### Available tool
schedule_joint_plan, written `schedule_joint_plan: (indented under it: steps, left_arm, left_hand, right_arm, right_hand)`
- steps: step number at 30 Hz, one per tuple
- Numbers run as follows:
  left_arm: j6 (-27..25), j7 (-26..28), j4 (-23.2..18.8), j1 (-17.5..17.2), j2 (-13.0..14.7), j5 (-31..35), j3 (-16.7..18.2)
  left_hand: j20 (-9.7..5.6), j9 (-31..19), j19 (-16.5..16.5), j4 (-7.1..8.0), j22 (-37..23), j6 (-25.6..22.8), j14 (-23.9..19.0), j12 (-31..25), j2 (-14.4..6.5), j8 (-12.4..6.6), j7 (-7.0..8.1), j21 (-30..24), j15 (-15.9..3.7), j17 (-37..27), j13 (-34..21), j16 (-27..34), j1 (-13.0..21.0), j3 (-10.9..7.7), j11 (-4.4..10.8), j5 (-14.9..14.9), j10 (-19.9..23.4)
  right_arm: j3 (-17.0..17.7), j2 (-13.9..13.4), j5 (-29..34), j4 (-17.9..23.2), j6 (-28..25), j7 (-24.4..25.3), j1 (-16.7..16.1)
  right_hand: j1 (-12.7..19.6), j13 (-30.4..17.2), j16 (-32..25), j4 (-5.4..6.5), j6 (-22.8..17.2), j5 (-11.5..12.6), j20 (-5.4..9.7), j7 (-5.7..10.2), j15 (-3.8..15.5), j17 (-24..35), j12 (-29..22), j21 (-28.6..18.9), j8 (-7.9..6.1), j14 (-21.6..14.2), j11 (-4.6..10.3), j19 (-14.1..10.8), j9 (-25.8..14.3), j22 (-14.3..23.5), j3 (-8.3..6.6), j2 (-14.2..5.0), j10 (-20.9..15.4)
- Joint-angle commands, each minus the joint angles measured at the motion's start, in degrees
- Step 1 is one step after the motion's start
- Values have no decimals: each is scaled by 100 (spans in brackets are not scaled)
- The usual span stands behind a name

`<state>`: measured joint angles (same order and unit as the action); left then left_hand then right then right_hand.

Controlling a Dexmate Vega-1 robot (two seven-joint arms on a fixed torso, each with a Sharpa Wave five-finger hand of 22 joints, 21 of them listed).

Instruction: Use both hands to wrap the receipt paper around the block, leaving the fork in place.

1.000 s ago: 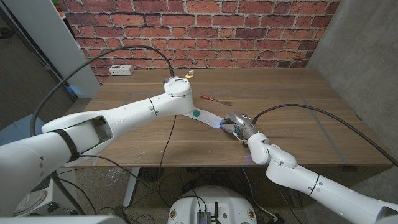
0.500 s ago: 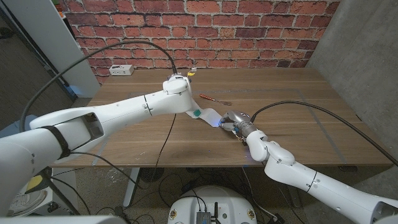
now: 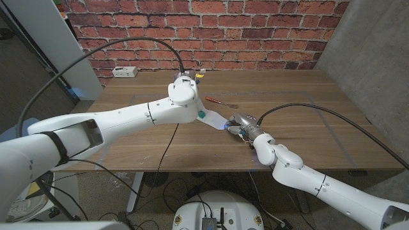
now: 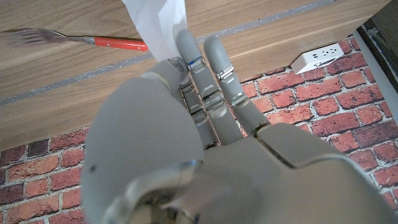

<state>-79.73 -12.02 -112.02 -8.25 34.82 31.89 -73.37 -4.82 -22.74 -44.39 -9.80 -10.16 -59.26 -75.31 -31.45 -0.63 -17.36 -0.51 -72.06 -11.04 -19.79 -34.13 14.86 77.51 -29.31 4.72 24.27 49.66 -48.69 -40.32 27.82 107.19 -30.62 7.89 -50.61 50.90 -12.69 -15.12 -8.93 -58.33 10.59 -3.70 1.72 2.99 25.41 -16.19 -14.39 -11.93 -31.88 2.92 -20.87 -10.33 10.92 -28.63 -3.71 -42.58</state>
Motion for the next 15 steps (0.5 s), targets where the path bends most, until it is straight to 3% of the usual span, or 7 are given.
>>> schedule_joint_plan:
  steps: [1,15]
  left_arm:
    - [228,-548,-31,381,32,339,-529]
    - [766,-733,-24,1177,-33,338,-1683]
  left_hand:
    - [-643,-6,62,9,4,-41,-215,6,23,11,18,-27,-229,-25,-22,41,48,-39,29,-20,41]
    - [-634,14,87,27,-4,-89,-218,36,36,24,88,-66,-233,-82,10,62,3,-28,102,-42,75]
  right_arm:
    - [-36,-24,45,-104,166,-79,95]
    - [-23,-70,115,-90,255,-162,96]
  right_hand:
    - [-62,-26,-49,0,-23,-15,12,-17,737,38,-16,4,28,-23,3,18,-22,2,-42,8,-44]
    - [-78,-29,-62,-16,-18,-12,13,-10,744,83,1,7,41,-14,37,9,-23,4,-82,24,-34]
